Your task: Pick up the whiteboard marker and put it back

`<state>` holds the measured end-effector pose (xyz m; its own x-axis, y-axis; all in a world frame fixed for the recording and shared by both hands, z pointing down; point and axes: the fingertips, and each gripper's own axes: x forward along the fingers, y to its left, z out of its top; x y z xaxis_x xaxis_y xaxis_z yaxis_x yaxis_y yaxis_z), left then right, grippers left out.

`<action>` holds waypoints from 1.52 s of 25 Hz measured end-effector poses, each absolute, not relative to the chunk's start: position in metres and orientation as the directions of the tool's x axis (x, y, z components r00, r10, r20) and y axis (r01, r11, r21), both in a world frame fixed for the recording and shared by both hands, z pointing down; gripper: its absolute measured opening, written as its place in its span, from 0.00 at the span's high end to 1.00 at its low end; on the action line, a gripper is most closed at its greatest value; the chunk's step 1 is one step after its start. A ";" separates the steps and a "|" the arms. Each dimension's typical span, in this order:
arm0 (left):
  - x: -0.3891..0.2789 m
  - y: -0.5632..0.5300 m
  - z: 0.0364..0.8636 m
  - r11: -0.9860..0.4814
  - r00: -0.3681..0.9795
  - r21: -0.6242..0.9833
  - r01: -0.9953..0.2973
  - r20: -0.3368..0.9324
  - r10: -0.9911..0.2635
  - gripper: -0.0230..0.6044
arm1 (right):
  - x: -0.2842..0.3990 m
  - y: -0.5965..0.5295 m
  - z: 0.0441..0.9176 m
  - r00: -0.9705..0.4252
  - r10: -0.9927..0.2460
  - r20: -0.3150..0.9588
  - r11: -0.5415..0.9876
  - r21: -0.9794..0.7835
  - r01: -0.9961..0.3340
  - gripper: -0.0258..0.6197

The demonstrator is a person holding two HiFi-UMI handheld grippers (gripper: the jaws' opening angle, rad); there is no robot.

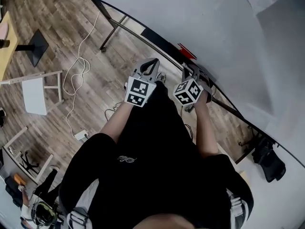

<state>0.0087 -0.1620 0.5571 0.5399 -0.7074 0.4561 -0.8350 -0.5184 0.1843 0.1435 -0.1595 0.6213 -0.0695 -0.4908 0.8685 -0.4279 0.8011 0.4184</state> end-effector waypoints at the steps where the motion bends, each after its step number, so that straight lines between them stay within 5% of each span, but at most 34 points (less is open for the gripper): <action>1: 0.008 -0.162 0.558 -0.514 0.537 0.186 -0.837 0.458 -0.709 0.95 | 0.144 -0.159 0.623 -0.067 -0.490 0.869 0.805 0.422 -0.416 0.87; 38: 0.011 -0.173 0.575 -0.498 0.531 0.209 -0.842 0.488 -0.693 0.95 | 0.141 -0.165 0.641 -0.059 -0.487 0.872 0.813 0.427 -0.396 0.87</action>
<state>0.0109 -0.1732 0.5751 0.5309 -0.6930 0.4877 -0.8417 -0.4981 0.2086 0.1412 -0.1646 0.6414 -0.0589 -0.4868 0.8715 -0.3963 0.8127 0.4271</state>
